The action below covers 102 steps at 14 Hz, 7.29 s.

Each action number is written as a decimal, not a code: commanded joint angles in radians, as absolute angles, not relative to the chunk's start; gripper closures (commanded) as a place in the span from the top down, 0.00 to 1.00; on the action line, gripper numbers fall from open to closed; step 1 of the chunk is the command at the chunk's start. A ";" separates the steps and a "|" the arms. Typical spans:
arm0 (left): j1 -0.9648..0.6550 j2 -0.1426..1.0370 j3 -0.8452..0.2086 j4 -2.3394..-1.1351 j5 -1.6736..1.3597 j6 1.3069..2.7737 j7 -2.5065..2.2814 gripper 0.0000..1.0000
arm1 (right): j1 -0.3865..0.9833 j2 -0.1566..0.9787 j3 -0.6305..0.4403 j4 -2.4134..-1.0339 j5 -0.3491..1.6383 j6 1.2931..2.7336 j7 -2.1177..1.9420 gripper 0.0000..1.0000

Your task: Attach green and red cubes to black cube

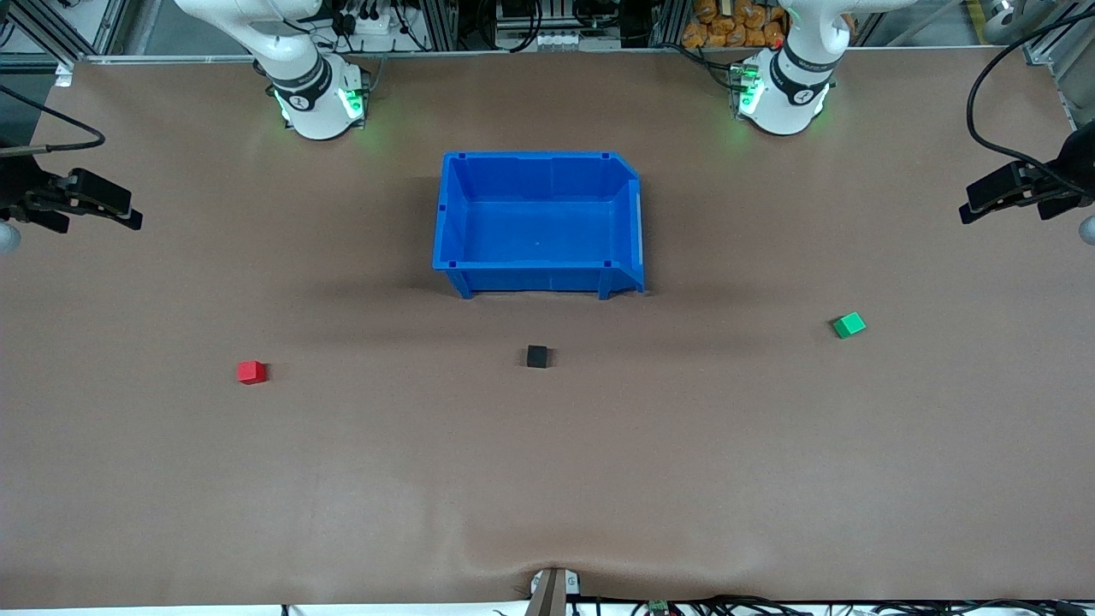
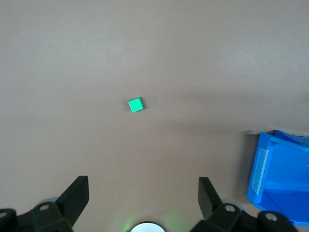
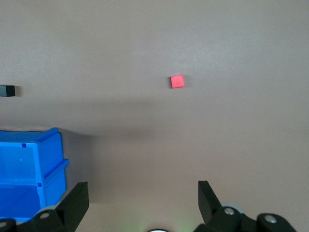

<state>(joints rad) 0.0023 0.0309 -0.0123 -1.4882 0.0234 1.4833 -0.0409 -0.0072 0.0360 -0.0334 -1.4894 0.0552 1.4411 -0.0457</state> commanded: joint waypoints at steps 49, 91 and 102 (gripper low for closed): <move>0.227 0.476 -0.067 -1.953 0.040 2.263 0.000 1.00 | -0.308 0.570 -0.037 -1.873 0.858 2.085 -2.084 1.00; 0.167 0.503 -0.087 -1.790 -0.115 2.161 -0.368 0.00 | -0.413 0.896 -0.034 -1.667 1.267 1.868 -2.548 0.00; 0.074 0.486 -0.094 -1.675 -0.112 2.027 -0.459 0.00 | -0.362 0.861 -0.035 -1.631 1.192 1.870 -2.476 0.00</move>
